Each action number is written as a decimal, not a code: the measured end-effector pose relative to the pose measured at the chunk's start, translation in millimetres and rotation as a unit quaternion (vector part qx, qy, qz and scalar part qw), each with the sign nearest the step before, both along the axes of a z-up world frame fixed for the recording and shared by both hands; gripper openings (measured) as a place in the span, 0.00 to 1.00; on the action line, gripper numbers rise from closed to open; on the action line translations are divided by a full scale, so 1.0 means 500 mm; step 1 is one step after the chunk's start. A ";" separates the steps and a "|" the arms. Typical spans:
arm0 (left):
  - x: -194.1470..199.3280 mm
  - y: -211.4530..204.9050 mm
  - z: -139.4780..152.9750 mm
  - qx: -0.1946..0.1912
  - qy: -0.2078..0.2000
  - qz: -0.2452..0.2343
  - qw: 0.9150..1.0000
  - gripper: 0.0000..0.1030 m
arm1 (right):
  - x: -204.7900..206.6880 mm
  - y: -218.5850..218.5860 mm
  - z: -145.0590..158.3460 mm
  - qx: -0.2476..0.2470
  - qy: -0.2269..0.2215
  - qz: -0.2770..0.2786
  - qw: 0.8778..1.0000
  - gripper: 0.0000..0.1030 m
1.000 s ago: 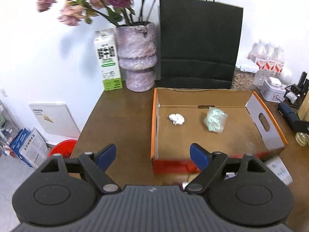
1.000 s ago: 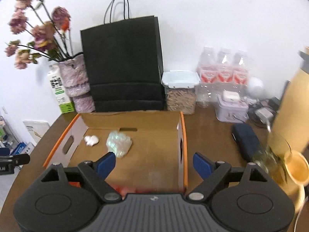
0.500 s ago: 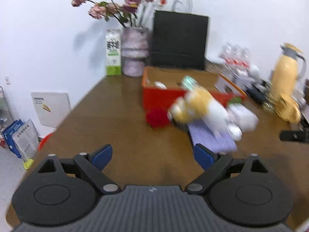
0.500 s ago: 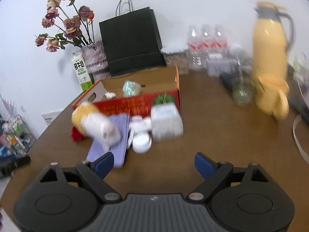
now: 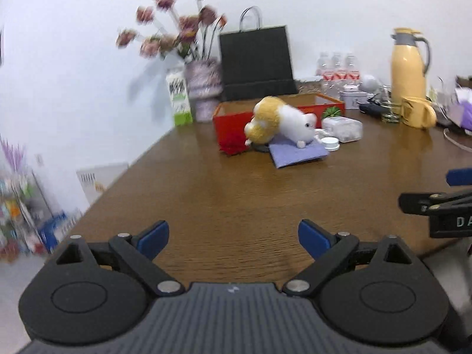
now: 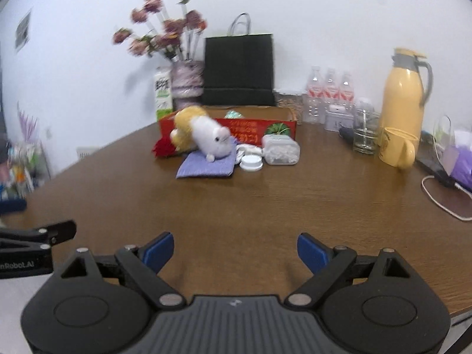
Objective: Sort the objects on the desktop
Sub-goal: 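Withdraw both tools from the box toward the plush toy and rose, then grasp the red rose with the left tool while the right tool grasps the plush toy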
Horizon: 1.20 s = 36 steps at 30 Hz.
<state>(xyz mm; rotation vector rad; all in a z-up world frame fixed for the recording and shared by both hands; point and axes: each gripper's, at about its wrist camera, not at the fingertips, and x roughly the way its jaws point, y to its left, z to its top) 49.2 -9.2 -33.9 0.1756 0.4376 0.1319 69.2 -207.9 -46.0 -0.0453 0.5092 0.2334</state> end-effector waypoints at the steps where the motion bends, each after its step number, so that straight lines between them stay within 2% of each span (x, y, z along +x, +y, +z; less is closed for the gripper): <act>1: -0.003 -0.006 0.001 0.010 -0.008 0.000 1.000 0.96 | -0.005 -0.001 -0.002 0.000 0.002 0.004 1.000 0.88; 3: -0.007 -0.012 0.003 0.013 -0.015 0.001 1.000 0.96 | -0.014 -0.009 -0.002 0.012 0.006 -0.001 1.000 0.88; 8: -0.016 -0.003 0.013 -0.018 -0.018 -0.002 1.000 0.96 | -0.033 -0.023 0.005 0.030 -0.007 -0.002 1.000 0.88; 13: -0.021 -0.001 0.009 -0.027 -0.025 -0.017 0.999 0.96 | -0.046 -0.004 0.008 0.002 -0.032 0.004 0.999 0.88; 19: -0.015 0.000 -0.003 -0.030 -0.019 -0.023 0.999 0.96 | -0.052 0.007 0.000 -0.002 -0.040 0.011 0.999 0.88; 24: 0.006 0.009 -0.017 -0.033 -0.029 -0.019 0.999 0.96 | -0.054 0.032 -0.020 -0.067 -0.071 -0.002 0.995 0.88; 29: 0.082 0.044 -0.002 -0.046 -0.009 -0.018 0.999 0.96 | -0.004 0.037 -0.018 -0.064 -0.068 0.002 0.996 0.87; 32: 0.155 0.071 0.020 -0.062 0.015 -0.033 0.997 0.95 | 0.055 0.053 0.004 -0.074 -0.075 0.010 0.994 0.87; 34: 0.204 0.085 0.033 -0.066 0.011 -0.040 0.997 0.95 | 0.098 0.069 0.020 -0.085 -0.084 0.027 0.992 0.87; 36: 0.255 0.093 0.039 -0.048 0.007 -0.053 0.997 0.94 | 0.143 0.087 0.034 -0.096 -0.092 0.046 0.990 0.86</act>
